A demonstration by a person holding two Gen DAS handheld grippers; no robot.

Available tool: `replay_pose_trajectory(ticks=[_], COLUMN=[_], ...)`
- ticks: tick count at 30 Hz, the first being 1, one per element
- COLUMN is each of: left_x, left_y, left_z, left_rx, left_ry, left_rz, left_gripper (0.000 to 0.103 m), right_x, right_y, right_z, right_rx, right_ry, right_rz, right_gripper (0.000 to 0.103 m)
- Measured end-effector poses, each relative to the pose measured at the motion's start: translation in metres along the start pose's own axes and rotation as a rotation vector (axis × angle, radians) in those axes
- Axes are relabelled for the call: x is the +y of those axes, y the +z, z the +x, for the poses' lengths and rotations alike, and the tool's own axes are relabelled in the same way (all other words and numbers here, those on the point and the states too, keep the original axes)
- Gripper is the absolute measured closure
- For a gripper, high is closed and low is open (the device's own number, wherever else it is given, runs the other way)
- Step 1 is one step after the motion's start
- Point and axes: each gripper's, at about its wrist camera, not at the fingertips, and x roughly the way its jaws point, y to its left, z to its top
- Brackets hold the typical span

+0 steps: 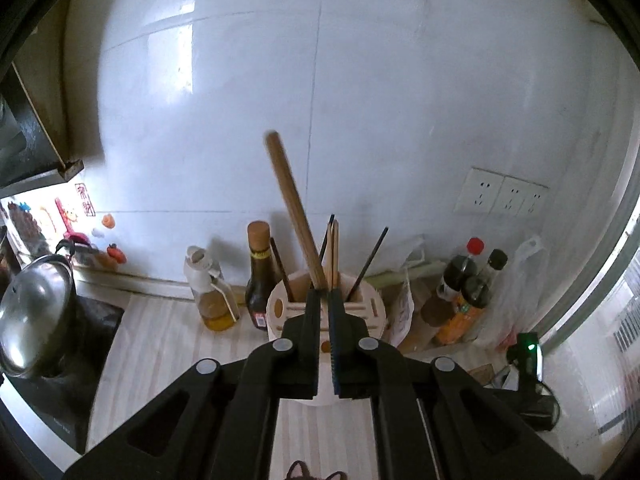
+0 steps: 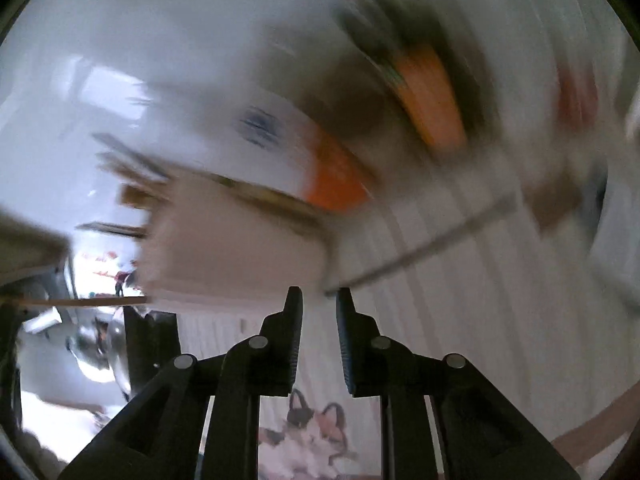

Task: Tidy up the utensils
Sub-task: 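Lower the chopsticks into the cream holder and open both tools, then move both open tools down to the last light chopsticks on the mat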

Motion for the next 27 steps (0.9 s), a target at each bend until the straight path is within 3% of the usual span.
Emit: replay_pose_trajectory(ticks=[6, 13, 16, 17, 19, 21, 27], left_x=[-0.002, -0.001, 0.008, 0.014, 0.028, 0.05, 0.114], left_y=[0.0, -0.002, -0.013, -0.021, -0.038, -0.064, -0.138], left_z=[-0.003, 0.001, -0.001, -0.001, 0.004, 0.011, 0.03], left_rx=[-0.006, 0.011, 0.034, 0.049, 0.096, 0.145, 0.303], left_ry=[0.017, 0.013, 0.005, 0.009, 0.08, 0.155, 0.293], left_rz=[-0.009, -0.015, -0.027, -0.029, -0.049, -0.082, -0.139], left_gripper=[0.102, 0.102, 0.096, 0.093, 0.073, 0.031, 0.029], right_x=[-0.012, 0.004, 0.006, 0.006, 0.003, 0.002, 0.001], right_y=[0.002, 0.008, 0.004, 0.003, -0.004, -0.014, -0.054], right_z=[0.019, 0.008, 0.001, 0.0, 0.002, 0.008, 0.042], right_rx=[0.024, -0.005, -0.013, -0.013, -0.003, 0.019, 0.102], right_ry=[-0.032, -0.014, -0.024, -0.026, -0.033, -0.036, -0.072], right_rz=[-0.005, -0.053, -0.077, -0.081, -0.088, -0.096, -0.134], right_gripper=[0.085, 0.085, 0.085, 0.085, 0.085, 0.085, 0.084])
